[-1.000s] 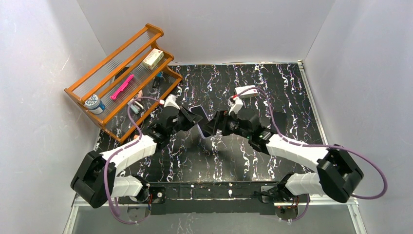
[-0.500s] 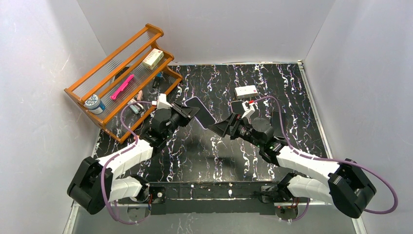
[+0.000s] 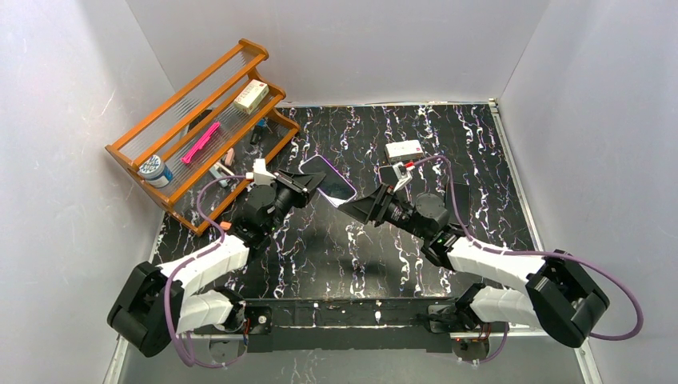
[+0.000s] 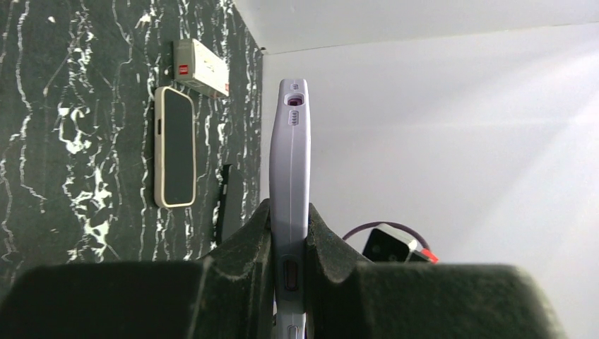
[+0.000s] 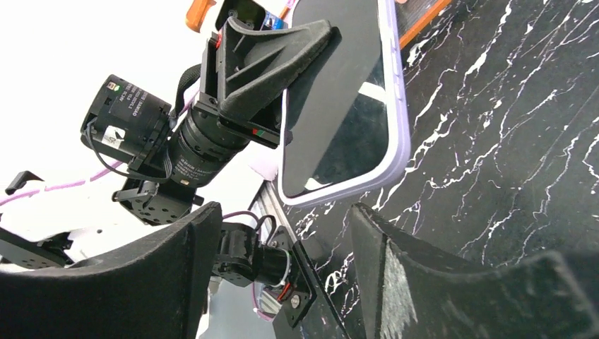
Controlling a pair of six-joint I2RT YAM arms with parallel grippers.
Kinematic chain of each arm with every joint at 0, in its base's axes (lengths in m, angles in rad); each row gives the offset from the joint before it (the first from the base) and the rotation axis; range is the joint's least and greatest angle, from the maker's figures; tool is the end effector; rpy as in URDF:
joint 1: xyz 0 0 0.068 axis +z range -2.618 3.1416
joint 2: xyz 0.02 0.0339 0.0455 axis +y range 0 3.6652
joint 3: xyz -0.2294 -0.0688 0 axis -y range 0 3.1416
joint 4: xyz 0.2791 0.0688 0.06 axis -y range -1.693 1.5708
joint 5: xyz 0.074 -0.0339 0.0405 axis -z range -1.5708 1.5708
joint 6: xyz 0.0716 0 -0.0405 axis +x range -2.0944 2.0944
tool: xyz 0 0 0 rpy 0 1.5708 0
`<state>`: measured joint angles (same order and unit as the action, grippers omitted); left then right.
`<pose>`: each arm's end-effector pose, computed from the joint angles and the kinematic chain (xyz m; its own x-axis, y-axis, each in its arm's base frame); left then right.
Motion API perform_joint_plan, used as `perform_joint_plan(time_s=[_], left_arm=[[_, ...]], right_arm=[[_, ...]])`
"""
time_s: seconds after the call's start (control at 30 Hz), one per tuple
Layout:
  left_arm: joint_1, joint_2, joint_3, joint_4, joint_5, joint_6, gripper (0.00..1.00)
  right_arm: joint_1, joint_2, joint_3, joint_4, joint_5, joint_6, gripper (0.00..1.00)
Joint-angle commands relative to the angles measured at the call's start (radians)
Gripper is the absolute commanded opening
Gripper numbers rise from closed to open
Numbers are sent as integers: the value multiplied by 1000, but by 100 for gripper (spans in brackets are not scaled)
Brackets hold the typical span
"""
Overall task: Take the phone out of the phone case
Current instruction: Remove the phone case from the phone.
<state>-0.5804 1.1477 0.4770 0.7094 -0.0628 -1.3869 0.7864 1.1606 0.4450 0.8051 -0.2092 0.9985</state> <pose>0.2760 -0.1756 0.2018 -0.4806 -0.8582 -0.1803 0.1223 0.1380 -0.9828 0.2169 0.2384 0.1989 -0.6707 0.4921 -0.5550 -0.5072 0.2417 0.8272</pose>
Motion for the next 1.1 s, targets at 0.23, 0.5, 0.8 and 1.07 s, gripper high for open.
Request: perform_joint_plan(time_s=[0.23, 0.5, 0.8, 1.07], left_arm=[[2, -86, 4, 140, -35, -59, 0], [1, -91, -15, 162, -41, -82, 0], [-1, -101, -28, 180, -48, -96, 0], [-1, -84, -52, 179, -46, -176, 0]], right_arm=[[-1, 111, 67, 236, -58, 69, 66], [-1, 150, 95, 305, -69, 80, 59], [-2, 213, 128, 372, -112, 99, 37], [-3, 251, 149, 397, -204, 5, 19]])
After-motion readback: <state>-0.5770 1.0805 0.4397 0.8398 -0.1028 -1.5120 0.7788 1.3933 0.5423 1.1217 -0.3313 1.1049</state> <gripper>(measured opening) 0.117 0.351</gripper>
